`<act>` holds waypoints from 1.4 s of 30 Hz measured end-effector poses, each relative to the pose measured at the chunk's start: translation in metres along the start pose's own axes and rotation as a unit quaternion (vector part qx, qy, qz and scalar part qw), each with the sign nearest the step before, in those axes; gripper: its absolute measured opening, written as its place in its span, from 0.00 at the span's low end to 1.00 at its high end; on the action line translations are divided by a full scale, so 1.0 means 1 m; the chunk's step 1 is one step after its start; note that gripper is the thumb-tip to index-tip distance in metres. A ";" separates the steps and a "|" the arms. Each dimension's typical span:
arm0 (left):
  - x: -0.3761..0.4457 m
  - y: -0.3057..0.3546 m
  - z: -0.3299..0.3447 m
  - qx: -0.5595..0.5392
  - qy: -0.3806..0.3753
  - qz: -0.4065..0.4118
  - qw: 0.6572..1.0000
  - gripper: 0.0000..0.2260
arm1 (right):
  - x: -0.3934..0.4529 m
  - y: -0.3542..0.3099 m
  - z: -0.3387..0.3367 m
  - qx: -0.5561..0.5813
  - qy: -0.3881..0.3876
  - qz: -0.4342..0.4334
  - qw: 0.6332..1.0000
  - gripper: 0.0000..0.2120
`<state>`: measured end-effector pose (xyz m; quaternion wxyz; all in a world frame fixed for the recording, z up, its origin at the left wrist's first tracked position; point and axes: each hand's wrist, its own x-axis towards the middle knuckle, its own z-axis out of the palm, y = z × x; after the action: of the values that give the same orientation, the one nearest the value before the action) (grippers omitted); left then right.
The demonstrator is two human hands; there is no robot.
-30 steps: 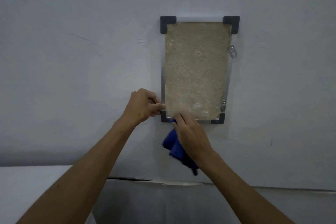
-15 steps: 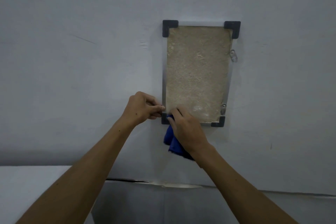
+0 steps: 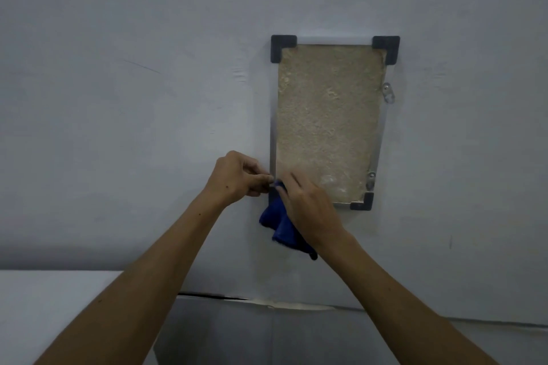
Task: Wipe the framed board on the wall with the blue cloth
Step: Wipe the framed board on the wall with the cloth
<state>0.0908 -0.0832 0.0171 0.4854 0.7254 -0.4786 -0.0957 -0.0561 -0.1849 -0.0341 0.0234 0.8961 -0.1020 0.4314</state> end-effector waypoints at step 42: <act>0.010 0.050 -0.016 0.014 0.165 0.091 0.982 0.09 | 0.061 0.004 -0.049 -0.022 0.060 -0.017 0.998 0.03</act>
<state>0.0758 -0.0852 0.0682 0.5540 0.6913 -0.4576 0.0765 -0.0575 -0.1923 0.0443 0.0564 0.8693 -0.0951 0.4817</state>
